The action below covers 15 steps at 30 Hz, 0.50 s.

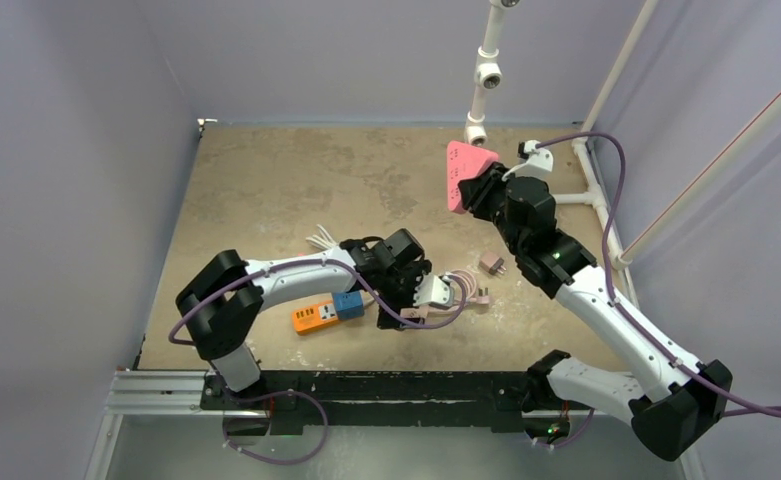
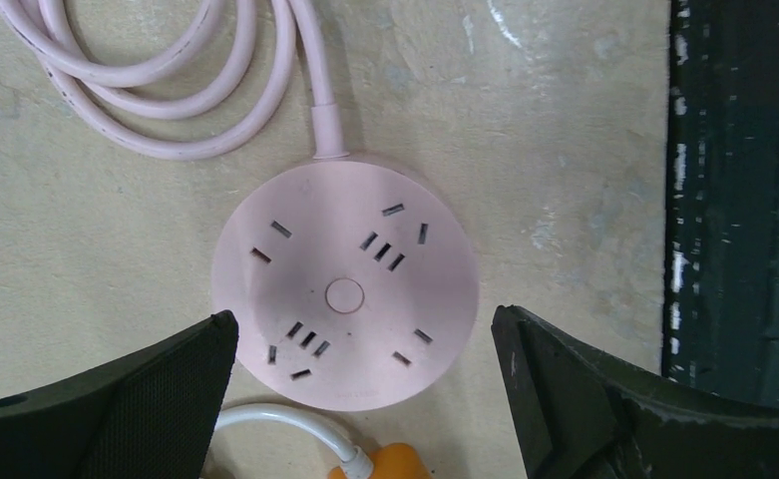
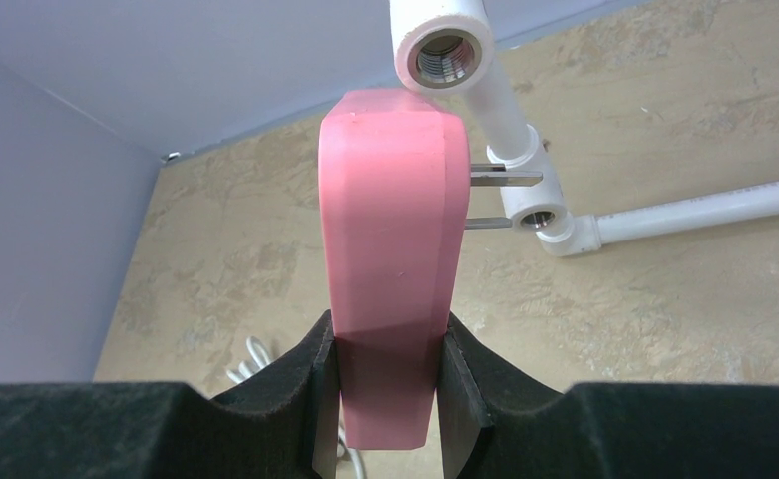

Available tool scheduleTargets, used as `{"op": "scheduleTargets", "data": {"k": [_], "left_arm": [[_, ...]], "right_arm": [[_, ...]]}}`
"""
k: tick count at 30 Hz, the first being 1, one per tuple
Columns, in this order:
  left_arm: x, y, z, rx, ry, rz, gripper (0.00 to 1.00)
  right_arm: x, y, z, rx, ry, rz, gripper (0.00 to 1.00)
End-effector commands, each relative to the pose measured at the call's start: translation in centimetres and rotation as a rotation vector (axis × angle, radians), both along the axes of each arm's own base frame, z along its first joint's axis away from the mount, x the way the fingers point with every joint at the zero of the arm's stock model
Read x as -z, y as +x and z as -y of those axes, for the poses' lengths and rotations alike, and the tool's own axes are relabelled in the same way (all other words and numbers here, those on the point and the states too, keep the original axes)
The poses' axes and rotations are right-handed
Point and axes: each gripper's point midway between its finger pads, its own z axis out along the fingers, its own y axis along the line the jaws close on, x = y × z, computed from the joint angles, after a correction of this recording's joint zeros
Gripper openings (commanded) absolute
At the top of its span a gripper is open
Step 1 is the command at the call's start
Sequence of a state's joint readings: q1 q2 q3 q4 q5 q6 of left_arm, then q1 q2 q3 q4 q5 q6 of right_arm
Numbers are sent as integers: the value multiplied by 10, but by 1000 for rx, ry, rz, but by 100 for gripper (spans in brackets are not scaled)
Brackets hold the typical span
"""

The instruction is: Insert the plug

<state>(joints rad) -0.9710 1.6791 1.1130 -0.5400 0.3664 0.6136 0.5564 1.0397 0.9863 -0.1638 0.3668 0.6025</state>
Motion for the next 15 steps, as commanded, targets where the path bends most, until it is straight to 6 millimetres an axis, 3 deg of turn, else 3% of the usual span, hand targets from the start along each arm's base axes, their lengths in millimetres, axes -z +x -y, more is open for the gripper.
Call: {"op": "scheduleTargets", "data": {"k": [1, 7, 15], "left_arm": [[14, 20, 0, 14, 38, 126, 99], [30, 37, -6, 47, 95, 224, 99], [32, 60, -25, 205, 158, 424, 99]], "right_arm": [[-47, 2, 3, 5, 55, 109, 0], [-42, 6, 1, -7, 31, 99, 0], [-40, 11, -6, -43, 12, 103, 0]]}}
